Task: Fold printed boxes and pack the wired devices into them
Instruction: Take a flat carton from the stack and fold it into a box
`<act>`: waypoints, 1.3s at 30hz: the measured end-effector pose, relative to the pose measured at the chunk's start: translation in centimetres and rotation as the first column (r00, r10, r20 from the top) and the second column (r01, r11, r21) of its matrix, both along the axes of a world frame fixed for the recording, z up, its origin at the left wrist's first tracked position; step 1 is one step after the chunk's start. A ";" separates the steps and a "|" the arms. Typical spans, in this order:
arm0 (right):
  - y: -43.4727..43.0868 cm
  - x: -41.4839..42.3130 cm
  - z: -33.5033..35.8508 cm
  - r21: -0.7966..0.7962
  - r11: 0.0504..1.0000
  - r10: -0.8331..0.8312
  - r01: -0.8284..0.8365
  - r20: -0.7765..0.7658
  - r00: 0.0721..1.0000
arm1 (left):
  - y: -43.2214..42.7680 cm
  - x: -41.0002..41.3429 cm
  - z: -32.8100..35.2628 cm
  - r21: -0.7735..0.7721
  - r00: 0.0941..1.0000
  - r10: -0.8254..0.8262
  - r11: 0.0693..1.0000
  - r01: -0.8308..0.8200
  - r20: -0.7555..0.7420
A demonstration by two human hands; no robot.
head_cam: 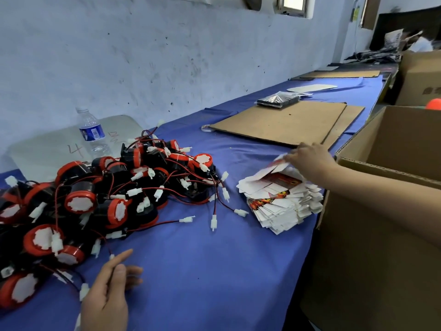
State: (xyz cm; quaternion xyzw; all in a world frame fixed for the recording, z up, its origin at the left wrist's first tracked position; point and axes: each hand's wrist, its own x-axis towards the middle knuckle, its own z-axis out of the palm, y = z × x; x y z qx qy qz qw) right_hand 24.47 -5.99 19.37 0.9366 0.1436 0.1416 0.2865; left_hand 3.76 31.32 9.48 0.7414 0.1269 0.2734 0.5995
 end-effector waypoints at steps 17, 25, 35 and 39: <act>19.9 -17.8 -7.4 0.751 -0.587 0.535 0.304 0.078 0.841 | -1.9 -1.2 3.8 -0.121 0.981 -0.160 0.978 0.173 0.106; 26.8 -16.2 -6.9 0.786 -0.541 0.572 0.300 0.083 0.816 | -2.5 -1.8 2.1 -0.042 0.980 0.043 0.999 -0.035 0.196; 26.5 -16.0 -7.7 0.621 -0.744 0.435 0.247 0.170 0.884 | -2.1 -1.3 1.0 0.132 0.937 -0.048 0.991 0.002 0.346; 26.3 -15.9 -7.9 0.626 -0.733 0.467 0.264 0.182 0.865 | -2.0 -1.4 0.8 0.234 0.923 -0.031 0.970 -0.065 0.384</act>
